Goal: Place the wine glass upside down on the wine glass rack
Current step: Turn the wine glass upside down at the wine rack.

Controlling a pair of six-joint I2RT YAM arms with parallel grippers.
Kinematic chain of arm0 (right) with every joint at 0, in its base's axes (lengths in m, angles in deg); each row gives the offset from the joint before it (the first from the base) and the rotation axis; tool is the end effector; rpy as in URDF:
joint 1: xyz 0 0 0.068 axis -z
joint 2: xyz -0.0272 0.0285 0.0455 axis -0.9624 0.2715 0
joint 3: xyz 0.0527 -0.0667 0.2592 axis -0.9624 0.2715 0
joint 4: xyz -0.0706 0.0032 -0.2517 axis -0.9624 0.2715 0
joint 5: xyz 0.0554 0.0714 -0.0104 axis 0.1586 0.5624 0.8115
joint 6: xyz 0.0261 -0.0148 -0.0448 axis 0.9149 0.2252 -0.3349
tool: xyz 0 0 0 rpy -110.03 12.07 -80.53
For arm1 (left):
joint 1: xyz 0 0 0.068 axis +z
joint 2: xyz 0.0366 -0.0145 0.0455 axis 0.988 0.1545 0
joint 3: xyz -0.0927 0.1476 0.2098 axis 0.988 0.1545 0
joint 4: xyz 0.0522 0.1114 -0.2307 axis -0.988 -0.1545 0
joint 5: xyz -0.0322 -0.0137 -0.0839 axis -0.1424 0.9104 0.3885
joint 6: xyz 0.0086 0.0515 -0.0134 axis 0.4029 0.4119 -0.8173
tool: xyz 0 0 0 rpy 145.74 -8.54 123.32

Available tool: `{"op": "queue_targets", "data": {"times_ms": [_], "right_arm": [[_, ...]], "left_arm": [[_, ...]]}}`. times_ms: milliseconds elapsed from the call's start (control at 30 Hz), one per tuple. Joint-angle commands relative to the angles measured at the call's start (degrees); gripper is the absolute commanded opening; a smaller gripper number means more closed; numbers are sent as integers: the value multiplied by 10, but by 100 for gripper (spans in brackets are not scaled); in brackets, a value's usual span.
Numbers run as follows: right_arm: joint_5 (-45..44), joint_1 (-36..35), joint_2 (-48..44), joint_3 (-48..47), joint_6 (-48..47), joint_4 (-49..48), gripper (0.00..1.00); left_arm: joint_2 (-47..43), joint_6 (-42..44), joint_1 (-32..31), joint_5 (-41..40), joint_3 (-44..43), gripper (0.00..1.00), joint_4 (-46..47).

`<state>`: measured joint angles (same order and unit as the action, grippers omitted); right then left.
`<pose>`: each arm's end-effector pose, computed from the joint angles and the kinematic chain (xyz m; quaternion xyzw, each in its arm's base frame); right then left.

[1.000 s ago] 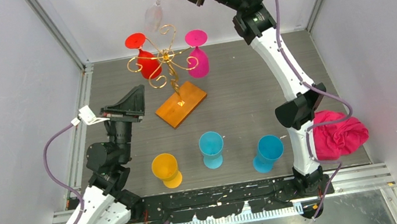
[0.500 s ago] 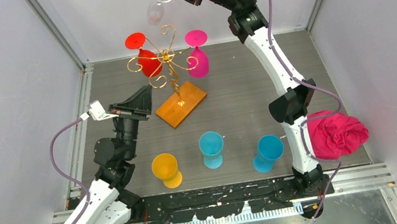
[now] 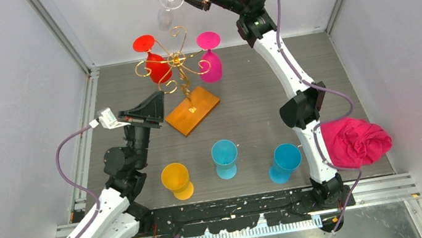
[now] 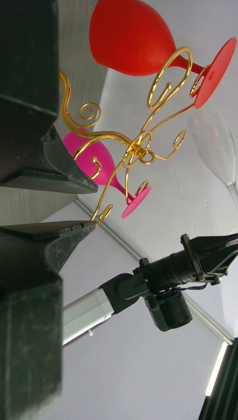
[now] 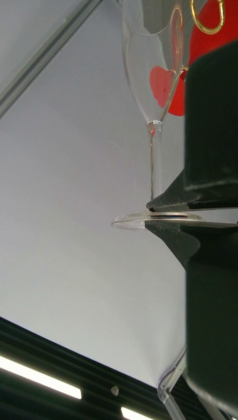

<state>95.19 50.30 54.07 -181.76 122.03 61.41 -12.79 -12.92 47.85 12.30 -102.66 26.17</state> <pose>0.4448 0.2226 0.4985 -0.0664 0.5491 0.7319 0.3980 0.1427 -0.0824 0.3418 -0.1450 0.4968 -0.4573 0.7232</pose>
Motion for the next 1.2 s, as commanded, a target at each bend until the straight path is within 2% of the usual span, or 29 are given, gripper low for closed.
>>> {"op": "queue_targets", "data": {"times_ms": [0,633,1167], "right_arm": [[9,-1,-4,-31,-15,-35,1],[17,-11,36,-43,-33,-12,1],[20,-26,30,-17,-58,17,1]], "left_arm": [[13,17,-1,3,6,28,54],[36,24,-1,1,16,26,86],[29,30,-1,5,15,26,81]]}}
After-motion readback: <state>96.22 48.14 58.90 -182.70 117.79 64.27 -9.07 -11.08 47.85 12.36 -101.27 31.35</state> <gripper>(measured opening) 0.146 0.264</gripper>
